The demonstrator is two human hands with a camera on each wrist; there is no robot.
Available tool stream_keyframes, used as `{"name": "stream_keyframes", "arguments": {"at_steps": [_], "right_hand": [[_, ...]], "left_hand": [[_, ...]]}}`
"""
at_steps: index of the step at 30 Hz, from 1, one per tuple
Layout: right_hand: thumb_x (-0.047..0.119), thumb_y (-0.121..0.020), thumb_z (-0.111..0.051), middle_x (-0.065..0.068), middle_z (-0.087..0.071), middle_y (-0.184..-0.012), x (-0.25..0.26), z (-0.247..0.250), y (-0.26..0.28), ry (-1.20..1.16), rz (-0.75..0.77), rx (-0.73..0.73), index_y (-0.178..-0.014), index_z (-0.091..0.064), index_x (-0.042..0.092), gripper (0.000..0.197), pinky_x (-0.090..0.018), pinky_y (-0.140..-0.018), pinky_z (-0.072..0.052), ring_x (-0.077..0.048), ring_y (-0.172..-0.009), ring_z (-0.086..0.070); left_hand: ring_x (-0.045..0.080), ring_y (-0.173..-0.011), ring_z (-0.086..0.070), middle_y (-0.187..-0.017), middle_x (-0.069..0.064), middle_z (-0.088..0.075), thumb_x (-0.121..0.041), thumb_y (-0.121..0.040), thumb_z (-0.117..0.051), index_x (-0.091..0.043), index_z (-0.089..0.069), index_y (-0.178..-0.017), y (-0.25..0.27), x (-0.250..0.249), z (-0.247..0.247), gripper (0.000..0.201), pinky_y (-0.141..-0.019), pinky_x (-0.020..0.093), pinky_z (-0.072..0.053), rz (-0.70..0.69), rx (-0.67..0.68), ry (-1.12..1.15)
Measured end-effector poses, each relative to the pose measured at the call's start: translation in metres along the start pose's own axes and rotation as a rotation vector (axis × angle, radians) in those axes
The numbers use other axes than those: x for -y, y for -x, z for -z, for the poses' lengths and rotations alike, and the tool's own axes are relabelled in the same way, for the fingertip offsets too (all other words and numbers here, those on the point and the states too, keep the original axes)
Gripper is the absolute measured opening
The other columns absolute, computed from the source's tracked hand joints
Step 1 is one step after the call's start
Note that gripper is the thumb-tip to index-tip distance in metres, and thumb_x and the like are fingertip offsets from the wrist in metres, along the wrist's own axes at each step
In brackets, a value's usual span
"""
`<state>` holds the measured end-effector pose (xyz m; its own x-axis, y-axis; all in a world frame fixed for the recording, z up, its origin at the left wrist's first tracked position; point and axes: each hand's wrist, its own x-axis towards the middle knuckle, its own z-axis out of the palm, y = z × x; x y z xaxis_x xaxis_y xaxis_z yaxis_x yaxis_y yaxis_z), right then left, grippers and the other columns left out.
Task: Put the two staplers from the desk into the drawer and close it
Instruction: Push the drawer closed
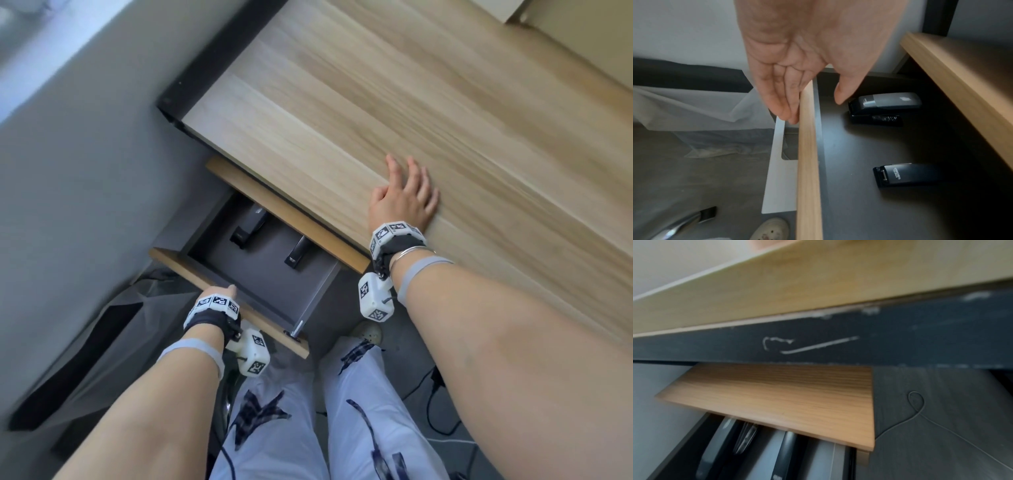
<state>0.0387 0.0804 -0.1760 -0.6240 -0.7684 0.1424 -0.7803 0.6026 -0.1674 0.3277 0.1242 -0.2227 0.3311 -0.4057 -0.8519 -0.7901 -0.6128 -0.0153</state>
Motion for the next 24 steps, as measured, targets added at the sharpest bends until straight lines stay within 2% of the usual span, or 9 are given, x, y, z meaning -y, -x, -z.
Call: {"name": "stream_keyframes", "arguments": {"at_steps": [2, 6, 9, 10, 11, 13, 16, 20, 24], "right_hand": [[0.027, -0.076, -0.031, 0.005, -0.046, -0.148, 0.001, 0.000, 0.000, -0.004, 0.002, -0.023, -0.134, -0.050, 0.040, 0.062, -0.048, -0.113, -0.025, -0.021, -0.139, -0.040], [0.027, -0.076, -0.032, 0.005, -0.048, -0.147, 0.001, -0.002, 0.001, -0.002, 0.010, -0.042, -0.132, -0.052, 0.041, 0.061, -0.048, -0.112, -0.027, -0.021, -0.137, -0.043], [0.026, -0.075, -0.034, 0.004, -0.051, -0.144, 0.000, -0.003, 0.000, -0.011, 0.011, -0.068, -0.129, -0.054, 0.040, 0.059, -0.049, -0.110, -0.031, -0.022, -0.134, -0.047], [0.026, -0.075, -0.035, 0.004, -0.052, -0.144, 0.000, -0.003, 0.000, -0.009, 0.012, -0.072, -0.129, -0.055, 0.040, 0.059, -0.049, -0.110, -0.031, -0.022, -0.134, -0.047], [0.027, -0.075, -0.034, 0.004, -0.052, -0.144, 0.000, -0.003, 0.000, -0.004, 0.014, -0.071, -0.130, -0.054, 0.041, 0.059, -0.049, -0.110, -0.031, -0.021, -0.134, -0.047], [0.028, -0.076, -0.033, 0.005, -0.050, -0.145, 0.000, -0.003, 0.000, 0.002, 0.019, -0.055, -0.131, -0.052, 0.041, 0.060, -0.048, -0.111, -0.030, -0.021, -0.135, -0.045], [0.027, -0.076, -0.034, 0.005, -0.051, -0.144, 0.000, -0.003, 0.000, 0.001, 0.020, -0.060, -0.130, -0.054, 0.041, 0.059, -0.049, -0.111, -0.031, -0.021, -0.135, -0.046], [0.026, -0.075, -0.037, 0.004, -0.053, -0.142, 0.000, -0.003, -0.001, 0.000, 0.029, -0.073, -0.129, -0.055, 0.040, 0.058, -0.049, -0.110, -0.033, -0.022, -0.133, -0.048], [0.027, -0.075, -0.035, 0.004, -0.053, -0.142, 0.001, -0.001, -0.001, -0.003, 0.025, -0.063, -0.129, -0.054, 0.041, 0.059, -0.050, -0.110, -0.032, -0.022, -0.134, -0.048]], "left_hand": [[0.034, -0.088, -0.060, -0.092, 0.019, -0.066, -0.035, -0.091, -0.043, 0.000, -0.060, -0.115, -0.016, -0.010, -0.002, 0.046, -0.081, 0.035, -0.044, 0.040, -0.020, 0.182], [0.033, -0.099, -0.065, -0.128, 0.026, -0.060, -0.037, -0.089, -0.054, 0.004, -0.053, -0.129, -0.045, -0.025, -0.012, 0.057, -0.095, 0.041, -0.052, -0.009, 0.079, 0.546], [0.023, -0.057, -0.061, -0.128, 0.034, -0.057, -0.028, -0.088, -0.061, 0.005, -0.058, -0.119, -0.039, -0.044, -0.007, 0.045, -0.073, 0.037, -0.057, -0.008, 0.091, 0.770], [0.023, -0.055, -0.060, -0.119, 0.033, -0.061, -0.027, -0.085, -0.065, 0.004, -0.061, -0.111, -0.035, -0.051, -0.002, 0.041, -0.078, 0.039, -0.058, 0.004, 0.065, 0.799], [0.025, -0.060, -0.061, -0.112, 0.029, -0.064, -0.028, -0.083, -0.068, 0.004, -0.060, -0.110, -0.034, -0.057, 0.001, 0.043, -0.085, 0.044, -0.057, -0.001, 0.032, 0.818], [0.023, -0.064, -0.059, -0.106, 0.021, -0.064, -0.028, -0.082, -0.069, 0.001, -0.051, -0.130, -0.030, -0.070, 0.008, 0.059, -0.085, 0.041, -0.054, 0.002, -0.016, 0.903], [0.018, -0.064, -0.057, -0.114, 0.019, -0.062, -0.028, -0.083, -0.068, -0.005, -0.040, -0.142, -0.032, -0.086, 0.011, 0.068, -0.090, 0.038, -0.054, -0.008, 0.006, 1.003], [0.028, -0.108, -0.063, -0.136, 0.021, -0.054, -0.024, -0.082, -0.070, -0.008, -0.035, -0.144, -0.033, -0.104, 0.010, 0.073, -0.090, 0.034, -0.054, -0.040, 0.058, 1.058], [0.030, -0.118, -0.061, -0.140, 0.019, -0.052, -0.017, -0.081, -0.071, -0.009, -0.034, -0.145, -0.035, -0.121, 0.011, 0.074, -0.086, 0.032, -0.056, -0.068, 0.103, 1.103]]}}
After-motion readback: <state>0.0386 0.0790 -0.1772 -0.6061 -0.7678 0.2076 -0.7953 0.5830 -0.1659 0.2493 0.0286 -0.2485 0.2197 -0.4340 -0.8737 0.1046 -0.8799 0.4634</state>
